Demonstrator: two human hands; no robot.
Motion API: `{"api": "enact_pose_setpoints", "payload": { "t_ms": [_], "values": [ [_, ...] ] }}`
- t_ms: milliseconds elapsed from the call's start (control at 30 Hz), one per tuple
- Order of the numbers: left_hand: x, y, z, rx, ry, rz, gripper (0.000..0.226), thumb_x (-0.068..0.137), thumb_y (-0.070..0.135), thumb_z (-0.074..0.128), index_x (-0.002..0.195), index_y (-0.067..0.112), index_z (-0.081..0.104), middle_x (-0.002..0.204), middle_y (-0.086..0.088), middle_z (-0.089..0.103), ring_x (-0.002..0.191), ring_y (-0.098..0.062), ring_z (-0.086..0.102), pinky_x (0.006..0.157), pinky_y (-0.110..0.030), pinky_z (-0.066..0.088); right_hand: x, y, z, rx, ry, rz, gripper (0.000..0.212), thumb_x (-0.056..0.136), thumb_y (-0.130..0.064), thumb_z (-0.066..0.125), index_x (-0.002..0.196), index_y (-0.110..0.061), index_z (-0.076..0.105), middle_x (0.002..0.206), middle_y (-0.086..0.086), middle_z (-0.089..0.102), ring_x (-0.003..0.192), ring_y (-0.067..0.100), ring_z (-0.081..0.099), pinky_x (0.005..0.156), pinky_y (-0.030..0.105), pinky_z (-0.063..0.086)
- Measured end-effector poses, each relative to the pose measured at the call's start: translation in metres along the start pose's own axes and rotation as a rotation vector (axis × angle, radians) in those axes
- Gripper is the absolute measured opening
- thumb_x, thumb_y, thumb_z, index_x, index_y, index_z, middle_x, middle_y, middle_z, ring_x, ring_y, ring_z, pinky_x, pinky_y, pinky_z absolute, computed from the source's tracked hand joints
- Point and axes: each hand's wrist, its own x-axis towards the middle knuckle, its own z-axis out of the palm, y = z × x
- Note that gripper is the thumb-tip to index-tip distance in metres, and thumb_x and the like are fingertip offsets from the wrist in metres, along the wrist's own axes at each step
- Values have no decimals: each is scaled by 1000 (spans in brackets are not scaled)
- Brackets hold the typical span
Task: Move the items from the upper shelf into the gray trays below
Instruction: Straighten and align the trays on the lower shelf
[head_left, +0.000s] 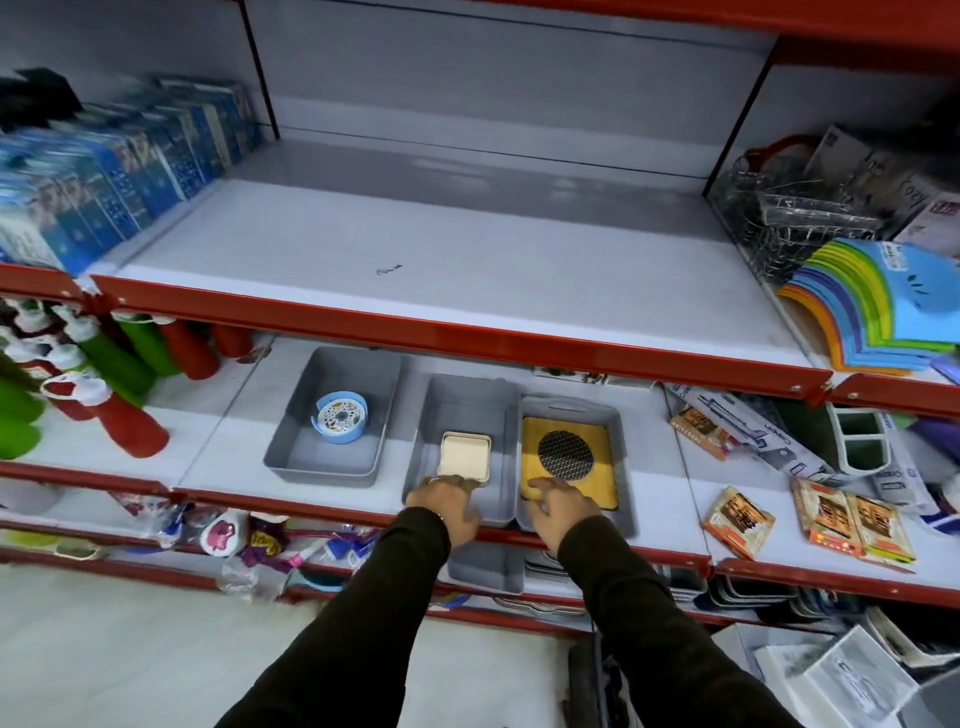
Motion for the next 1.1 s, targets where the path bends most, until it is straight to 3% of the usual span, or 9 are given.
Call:
{"api": "enact_pose_setpoints", "payload": {
  "t_ms": [167,300,400,467,600,967,1100],
  "values": [
    [0,-70,-29,21,93,-60,62,95,46,38,150,17,34,154,-8,41,142,-25,37,121,-40,25,14,-71,3,17,-7,-122,46,95,-30,44,139,-20,49,147,7,49,130,27,50,109,36,40],
    [4,-127,-36,33,9,-137,60,99,46,31,148,13,38,153,-10,42,142,-27,37,123,-43,21,20,-113,22,31,-182,-81,49,96,-36,41,144,-24,44,149,9,47,130,31,51,110,41,41],
    [-2,-146,-35,7,-89,-127,51,99,35,29,142,13,46,150,-10,47,138,-27,43,123,-43,19,20,-132,37,43,-314,-26,51,98,-39,38,145,-19,43,151,10,45,135,29,46,114,39,36],
    [-7,-153,-31,-40,-99,-102,50,99,33,32,143,15,46,150,-9,47,136,-27,46,121,-41,24,14,-143,43,34,-346,-10,47,100,-36,35,140,-15,49,143,12,52,128,29,51,109,38,38],
    [-21,-155,-23,-119,-110,-39,44,95,35,41,133,18,55,140,-7,56,126,-28,55,110,-34,41,6,-148,54,13,-266,19,45,97,-38,38,134,-16,53,134,12,60,117,30,58,103,41,45],
    [-37,-124,-9,-218,-100,40,37,87,38,45,112,16,59,115,-10,66,103,-27,61,94,-36,51,-5,-161,65,-43,-184,23,45,92,-37,46,133,-22,52,128,10,64,109,29,62,99,42,50],
    [-42,-126,-8,-149,-82,58,48,90,36,41,132,17,53,134,-10,60,119,-28,57,108,-39,45,-10,-160,68,-96,-122,-6,53,91,-33,46,144,-24,42,145,8,52,129,30,50,113,48,35]
  ]
}}
